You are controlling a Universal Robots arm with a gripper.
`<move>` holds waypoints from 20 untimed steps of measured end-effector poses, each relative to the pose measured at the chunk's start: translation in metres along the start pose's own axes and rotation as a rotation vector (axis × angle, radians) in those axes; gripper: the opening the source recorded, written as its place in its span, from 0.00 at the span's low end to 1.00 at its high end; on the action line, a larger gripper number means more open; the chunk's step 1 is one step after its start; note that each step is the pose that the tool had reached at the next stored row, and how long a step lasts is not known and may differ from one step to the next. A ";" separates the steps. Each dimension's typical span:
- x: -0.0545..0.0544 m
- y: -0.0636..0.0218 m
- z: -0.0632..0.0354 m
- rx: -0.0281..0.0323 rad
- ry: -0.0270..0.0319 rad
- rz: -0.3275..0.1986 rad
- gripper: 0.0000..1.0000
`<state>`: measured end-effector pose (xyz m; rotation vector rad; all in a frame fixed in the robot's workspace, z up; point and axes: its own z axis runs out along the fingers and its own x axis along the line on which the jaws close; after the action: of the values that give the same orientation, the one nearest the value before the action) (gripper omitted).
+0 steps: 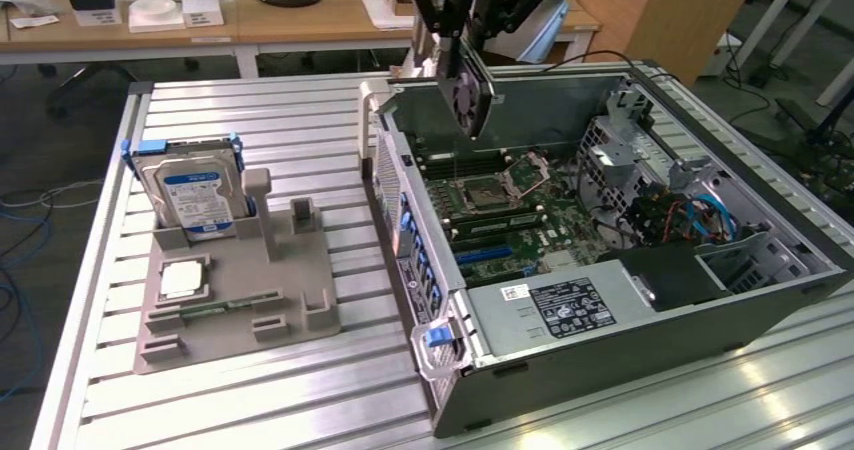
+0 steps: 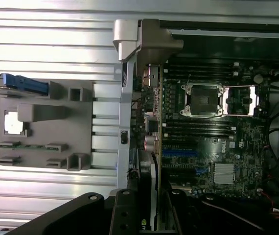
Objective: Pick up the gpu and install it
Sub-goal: 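Pick up the gpu and move the gpu toward the slot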
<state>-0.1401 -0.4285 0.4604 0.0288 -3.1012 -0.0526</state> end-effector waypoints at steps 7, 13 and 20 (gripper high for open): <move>-0.011 -0.0002 -0.0004 0.0000 0.0000 0.000 0.27; -0.020 -0.0004 -0.0007 -0.0001 0.0000 0.000 0.27; -0.033 -0.0006 -0.0013 0.0000 -0.0001 0.000 0.27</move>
<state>-0.1074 -0.4285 0.4604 0.0288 -3.1012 -0.0526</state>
